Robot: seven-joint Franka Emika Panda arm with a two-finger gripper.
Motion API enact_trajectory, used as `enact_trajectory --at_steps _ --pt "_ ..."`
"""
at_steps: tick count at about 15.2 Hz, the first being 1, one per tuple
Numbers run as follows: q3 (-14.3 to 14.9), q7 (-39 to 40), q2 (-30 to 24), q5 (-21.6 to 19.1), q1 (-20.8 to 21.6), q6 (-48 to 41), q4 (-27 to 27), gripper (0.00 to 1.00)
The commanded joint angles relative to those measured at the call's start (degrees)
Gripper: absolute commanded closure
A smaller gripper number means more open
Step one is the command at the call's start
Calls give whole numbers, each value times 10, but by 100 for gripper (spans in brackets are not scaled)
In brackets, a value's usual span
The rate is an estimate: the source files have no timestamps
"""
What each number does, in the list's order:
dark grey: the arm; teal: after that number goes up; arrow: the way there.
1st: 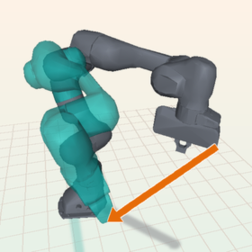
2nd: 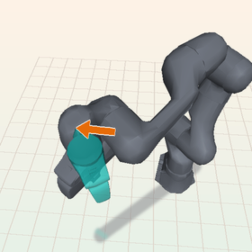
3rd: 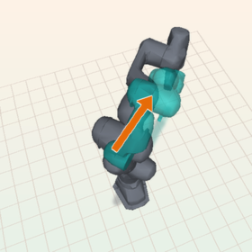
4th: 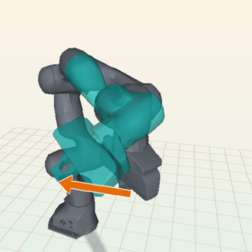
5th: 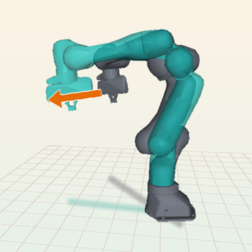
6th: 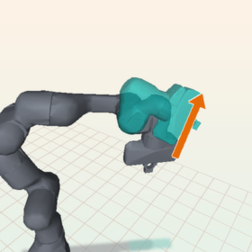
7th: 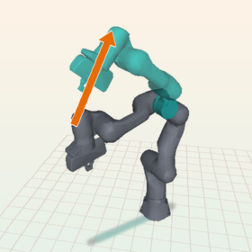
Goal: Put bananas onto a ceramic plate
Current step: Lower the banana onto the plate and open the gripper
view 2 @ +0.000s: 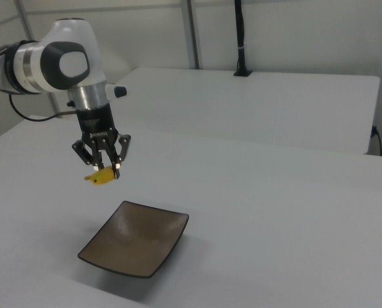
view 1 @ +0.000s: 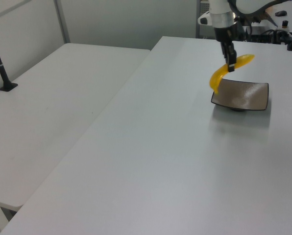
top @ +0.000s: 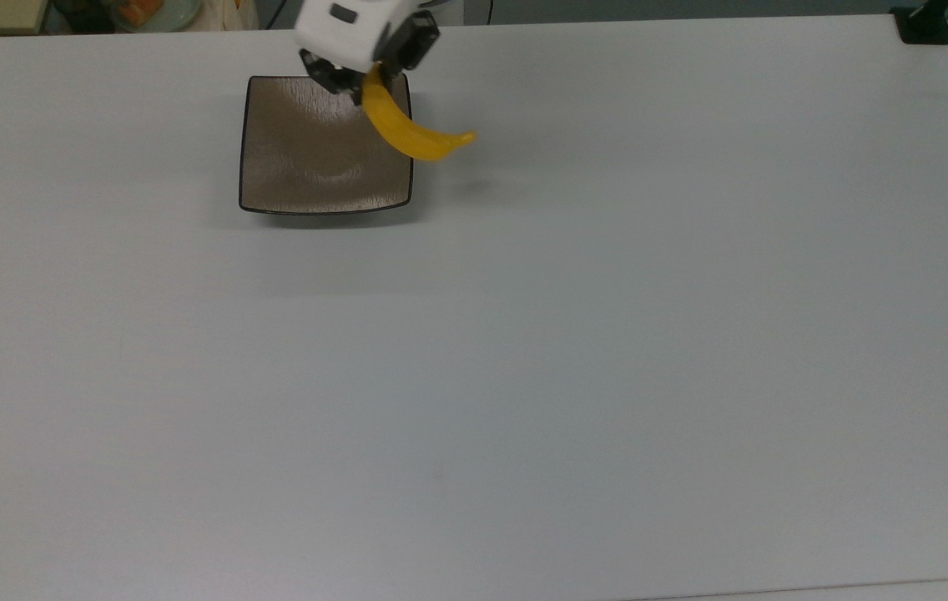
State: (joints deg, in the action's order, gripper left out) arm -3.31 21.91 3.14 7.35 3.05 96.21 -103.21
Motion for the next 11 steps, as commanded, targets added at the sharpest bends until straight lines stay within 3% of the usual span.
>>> enact_trajectory --at_steps 1,3,4,6,7,8,11 --pt "46 42 -39 -14 -1 8 -73 72" --pt "58 64 -43 -14 -7 10 -81 70" --pt "59 70 -40 -14 -8 11 -81 62" --pt "60 66 -37 -19 -8 21 -81 20" --pt "60 63 -36 -24 -8 24 -81 5" --pt "60 62 -36 -28 -8 24 -80 0" --pt "61 62 -36 -44 -12 25 -76 0"
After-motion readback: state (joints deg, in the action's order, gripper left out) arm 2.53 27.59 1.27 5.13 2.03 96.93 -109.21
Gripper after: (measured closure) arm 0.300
